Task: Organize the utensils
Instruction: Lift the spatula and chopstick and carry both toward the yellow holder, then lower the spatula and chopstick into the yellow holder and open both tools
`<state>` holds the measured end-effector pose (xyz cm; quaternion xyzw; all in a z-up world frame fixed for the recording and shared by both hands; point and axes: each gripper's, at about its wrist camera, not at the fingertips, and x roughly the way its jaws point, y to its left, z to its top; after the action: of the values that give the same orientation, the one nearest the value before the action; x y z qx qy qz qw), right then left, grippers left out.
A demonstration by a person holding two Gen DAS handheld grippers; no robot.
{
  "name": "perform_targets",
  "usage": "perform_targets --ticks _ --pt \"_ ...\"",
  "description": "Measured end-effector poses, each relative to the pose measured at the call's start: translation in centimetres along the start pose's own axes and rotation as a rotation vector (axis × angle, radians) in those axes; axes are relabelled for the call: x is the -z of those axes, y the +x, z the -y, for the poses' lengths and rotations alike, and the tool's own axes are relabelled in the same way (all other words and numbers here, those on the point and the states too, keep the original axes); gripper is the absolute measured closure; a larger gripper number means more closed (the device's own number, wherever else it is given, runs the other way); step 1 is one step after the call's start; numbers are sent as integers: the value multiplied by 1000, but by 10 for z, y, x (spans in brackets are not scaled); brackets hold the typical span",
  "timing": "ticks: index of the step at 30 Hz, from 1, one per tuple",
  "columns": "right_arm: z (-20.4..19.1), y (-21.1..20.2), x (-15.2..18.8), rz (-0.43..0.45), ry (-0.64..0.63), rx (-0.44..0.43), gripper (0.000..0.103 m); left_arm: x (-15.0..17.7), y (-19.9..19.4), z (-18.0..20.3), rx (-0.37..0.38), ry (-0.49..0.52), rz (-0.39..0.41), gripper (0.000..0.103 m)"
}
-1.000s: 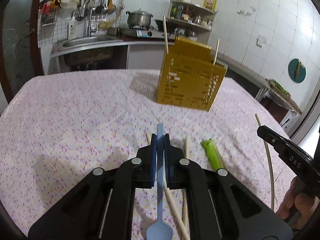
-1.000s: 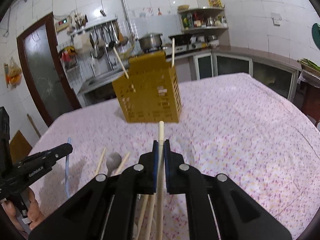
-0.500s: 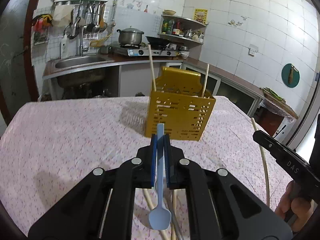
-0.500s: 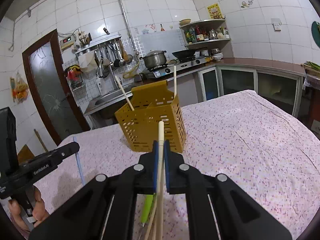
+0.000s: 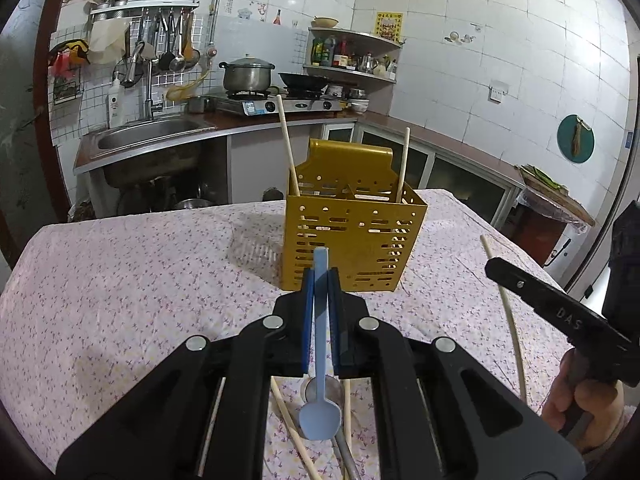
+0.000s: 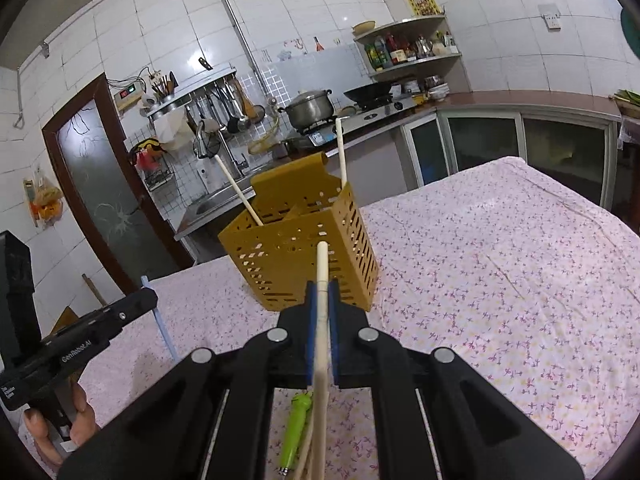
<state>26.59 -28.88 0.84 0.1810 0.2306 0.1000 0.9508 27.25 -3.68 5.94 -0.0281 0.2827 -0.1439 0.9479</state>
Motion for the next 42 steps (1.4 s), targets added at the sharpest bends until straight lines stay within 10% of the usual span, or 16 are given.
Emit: perform_targets --ticks 15,28,42 --pt "-20 -5 -51 109 -105 50 97 -56 6 3 37 10 57 97" --pt "-80 2 -171 482 -252 80 97 -177 22 14 20 34 277 97" --pt "-50 77 -141 471 -269 44 97 -124 107 -6 -27 36 256 97"
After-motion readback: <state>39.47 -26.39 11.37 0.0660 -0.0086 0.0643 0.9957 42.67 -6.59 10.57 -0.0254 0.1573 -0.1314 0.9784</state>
